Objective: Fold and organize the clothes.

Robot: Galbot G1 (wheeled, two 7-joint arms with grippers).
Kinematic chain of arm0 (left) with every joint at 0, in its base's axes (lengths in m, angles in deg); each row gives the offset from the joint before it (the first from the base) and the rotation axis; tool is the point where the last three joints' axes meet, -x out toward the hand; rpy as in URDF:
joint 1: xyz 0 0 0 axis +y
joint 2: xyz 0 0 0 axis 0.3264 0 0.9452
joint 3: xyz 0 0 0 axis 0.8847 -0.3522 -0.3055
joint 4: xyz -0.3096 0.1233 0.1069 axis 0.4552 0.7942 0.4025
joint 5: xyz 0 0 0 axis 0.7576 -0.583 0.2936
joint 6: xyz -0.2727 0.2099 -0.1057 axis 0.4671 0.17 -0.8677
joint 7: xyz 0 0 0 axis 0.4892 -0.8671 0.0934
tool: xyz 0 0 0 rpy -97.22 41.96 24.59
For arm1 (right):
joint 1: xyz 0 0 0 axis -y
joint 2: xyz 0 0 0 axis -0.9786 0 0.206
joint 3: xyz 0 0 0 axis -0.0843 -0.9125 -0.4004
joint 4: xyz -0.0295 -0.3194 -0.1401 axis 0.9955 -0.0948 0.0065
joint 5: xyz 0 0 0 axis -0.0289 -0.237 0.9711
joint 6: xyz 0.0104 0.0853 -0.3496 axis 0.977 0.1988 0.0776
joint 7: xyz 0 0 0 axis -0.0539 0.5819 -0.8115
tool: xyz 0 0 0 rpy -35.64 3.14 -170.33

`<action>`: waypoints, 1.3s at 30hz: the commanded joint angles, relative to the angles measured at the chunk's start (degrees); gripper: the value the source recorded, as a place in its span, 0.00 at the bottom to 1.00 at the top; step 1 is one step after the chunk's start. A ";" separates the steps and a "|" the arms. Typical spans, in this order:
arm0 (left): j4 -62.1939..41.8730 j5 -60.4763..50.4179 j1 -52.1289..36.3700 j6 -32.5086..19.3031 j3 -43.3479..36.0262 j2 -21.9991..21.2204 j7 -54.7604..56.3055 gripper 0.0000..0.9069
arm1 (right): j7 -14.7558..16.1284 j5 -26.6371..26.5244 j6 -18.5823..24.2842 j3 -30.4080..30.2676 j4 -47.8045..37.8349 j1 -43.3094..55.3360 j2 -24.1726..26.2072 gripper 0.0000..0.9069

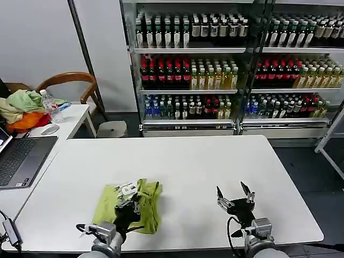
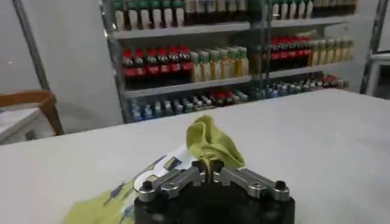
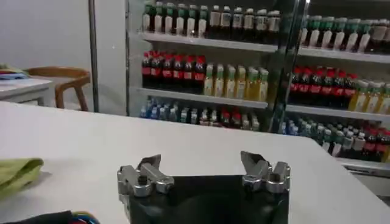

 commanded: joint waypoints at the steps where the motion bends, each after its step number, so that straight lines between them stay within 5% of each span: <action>1: -6.89 -3.01 -3.88 -2.64 -4.47 -1.55 0.59 1.00 | 0.02 0.07 -0.02 -0.07 0.08 -0.03 -0.04 1.00; 9: 1.73 0.39 0.18 -13.65 -4.69 -0.03 -2.53 1.00 | 0.03 0.10 -0.30 -0.30 0.50 0.55 0.09 1.00; 15: 7.58 6.99 2.55 -13.36 2.63 2.90 -1.28 1.00 | 0.06 0.21 -0.35 0.02 0.83 0.19 -0.05 1.00; 23: -0.84 19.34 2.60 1.16 12.76 5.39 8.21 1.00 | 0.13 0.17 -0.25 0.36 0.70 0.50 0.25 1.00; 39: -12.39 24.81 0.12 1.94 17.63 4.00 -0.38 1.00 | 0.15 0.07 0.00 0.50 0.23 0.97 0.68 1.00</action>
